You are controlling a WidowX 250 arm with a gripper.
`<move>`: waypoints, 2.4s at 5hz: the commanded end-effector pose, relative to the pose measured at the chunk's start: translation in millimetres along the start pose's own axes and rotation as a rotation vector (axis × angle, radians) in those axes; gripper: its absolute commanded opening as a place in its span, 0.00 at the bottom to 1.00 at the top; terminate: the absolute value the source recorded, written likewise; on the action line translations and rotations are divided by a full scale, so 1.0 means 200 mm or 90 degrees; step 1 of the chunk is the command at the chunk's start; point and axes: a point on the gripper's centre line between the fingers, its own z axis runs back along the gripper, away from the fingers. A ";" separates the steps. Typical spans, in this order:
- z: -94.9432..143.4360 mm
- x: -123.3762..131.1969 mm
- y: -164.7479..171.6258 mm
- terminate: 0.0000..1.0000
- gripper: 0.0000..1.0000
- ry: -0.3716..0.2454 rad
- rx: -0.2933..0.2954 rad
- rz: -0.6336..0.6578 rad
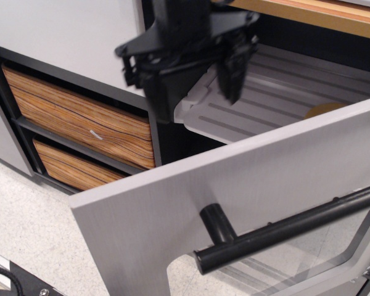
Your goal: Close oven
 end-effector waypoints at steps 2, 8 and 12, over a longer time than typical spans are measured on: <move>0.34 -0.18 -0.10 0.00 1.00 0.099 -0.006 0.046; 0.13 -0.38 -0.09 0.00 1.00 0.147 0.026 0.032; -0.08 -0.38 -0.04 0.00 1.00 0.106 0.027 -0.112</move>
